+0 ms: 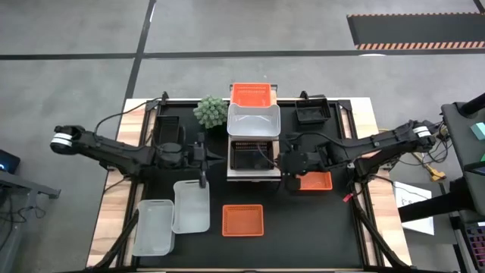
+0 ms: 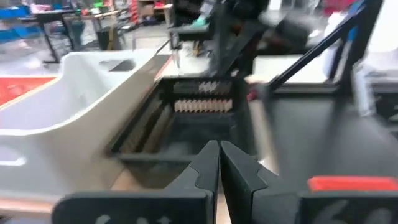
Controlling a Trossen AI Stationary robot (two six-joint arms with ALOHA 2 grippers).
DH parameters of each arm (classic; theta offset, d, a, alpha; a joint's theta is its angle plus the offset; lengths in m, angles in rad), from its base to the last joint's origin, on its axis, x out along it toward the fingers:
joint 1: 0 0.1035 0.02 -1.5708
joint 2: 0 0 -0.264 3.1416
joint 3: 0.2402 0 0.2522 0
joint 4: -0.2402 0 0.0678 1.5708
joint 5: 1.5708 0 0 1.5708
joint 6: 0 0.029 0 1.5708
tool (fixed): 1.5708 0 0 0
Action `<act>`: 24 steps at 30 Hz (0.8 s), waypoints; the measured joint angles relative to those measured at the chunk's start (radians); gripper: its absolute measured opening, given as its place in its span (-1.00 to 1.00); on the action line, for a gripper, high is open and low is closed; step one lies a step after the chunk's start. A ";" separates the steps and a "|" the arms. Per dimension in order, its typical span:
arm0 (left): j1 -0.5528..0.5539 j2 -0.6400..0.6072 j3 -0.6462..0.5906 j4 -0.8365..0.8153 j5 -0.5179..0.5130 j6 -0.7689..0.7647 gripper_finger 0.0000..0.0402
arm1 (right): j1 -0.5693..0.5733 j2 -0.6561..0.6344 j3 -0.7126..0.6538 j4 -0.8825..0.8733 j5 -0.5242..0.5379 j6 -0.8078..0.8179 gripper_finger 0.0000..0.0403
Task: Stack baskets on shelf by color
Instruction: Put the bottom right black bin on the shelf, then stack the right gray bin into the gray bin on the shelf
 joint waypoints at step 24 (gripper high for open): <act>-0.262 0.243 0.478 -1.201 0.149 -1.373 -1.00 | 0.000 -0.293 -0.294 0.410 -0.012 -0.148 -0.96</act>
